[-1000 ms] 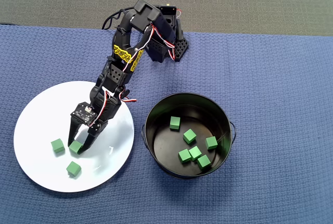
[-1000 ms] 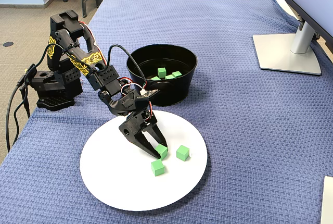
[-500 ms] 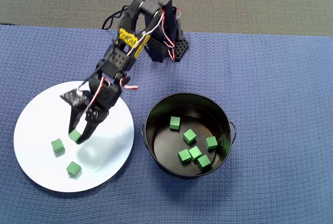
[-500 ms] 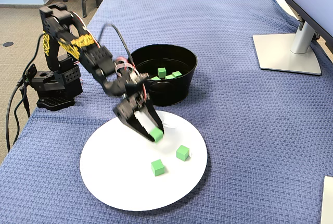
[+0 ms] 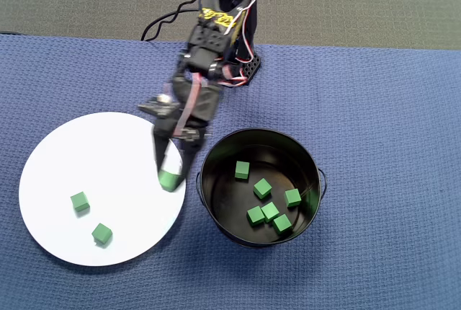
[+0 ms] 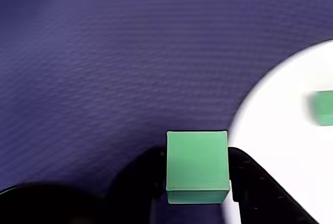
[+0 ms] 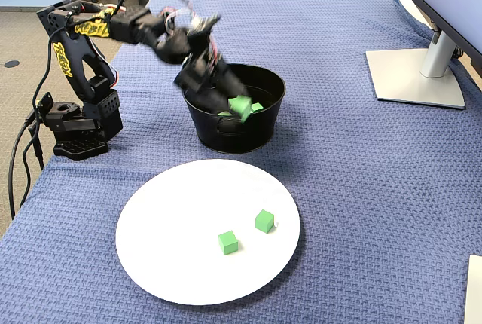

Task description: Pick up the green cubes from the white plate and place them in the black recipient

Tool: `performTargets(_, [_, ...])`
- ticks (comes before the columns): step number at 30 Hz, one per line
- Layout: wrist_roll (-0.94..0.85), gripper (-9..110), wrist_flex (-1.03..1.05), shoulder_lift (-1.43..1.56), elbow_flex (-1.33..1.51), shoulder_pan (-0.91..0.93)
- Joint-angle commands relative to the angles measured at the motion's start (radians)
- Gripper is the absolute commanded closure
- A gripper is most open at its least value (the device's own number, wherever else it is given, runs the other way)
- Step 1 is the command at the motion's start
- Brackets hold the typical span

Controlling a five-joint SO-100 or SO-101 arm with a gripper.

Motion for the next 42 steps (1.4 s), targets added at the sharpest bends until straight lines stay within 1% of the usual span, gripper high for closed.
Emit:
performTargets(1, [0.058,102,-0.017,0.094,-0.043,-0.190])
performTargets(7, [0.074,102,-0.221,0.173,0.156,-0.430])
performTargets(11, [0.114,102,-0.146,0.215,0.183,-0.520])
performTargets(15, [0.143,102,-0.089,0.212,0.166,-0.532])
performTargets(16, [0.160,96,-0.061,0.204,0.150,-0.526])
performTargets(18, [0.181,78,0.017,0.192,0.110,-0.508])
performTargets(19, [0.198,74,0.044,0.189,0.097,-0.497])
performTargets(21, [0.239,71,0.081,0.186,0.071,-0.474])
performTargets(23, [0.259,70,0.112,0.172,0.043,-0.448])
performTargets(25, [0.224,68,0.118,0.153,0.037,-0.419])
performTargets(26, [0.218,69,0.071,0.147,0.055,-0.399])
performTargets(28, [0.221,73,-0.120,0.138,0.120,-0.350])
performTargets(29, [0.225,73,-0.176,0.126,0.130,-0.321])
performTargets(30, [0.209,74,-0.183,0.110,0.126,-0.293])
performTargets(33, [0.184,75,0.017,0.041,-0.008,-0.192])
performTargets(34, [0.172,76,0.049,0.012,-0.044,-0.155])
performTargets(37, [0.123,76,0.052,-0.075,-0.095,-0.038])
performTargets(42, [0.121,76,0.041,-0.218,-0.169,0.149])
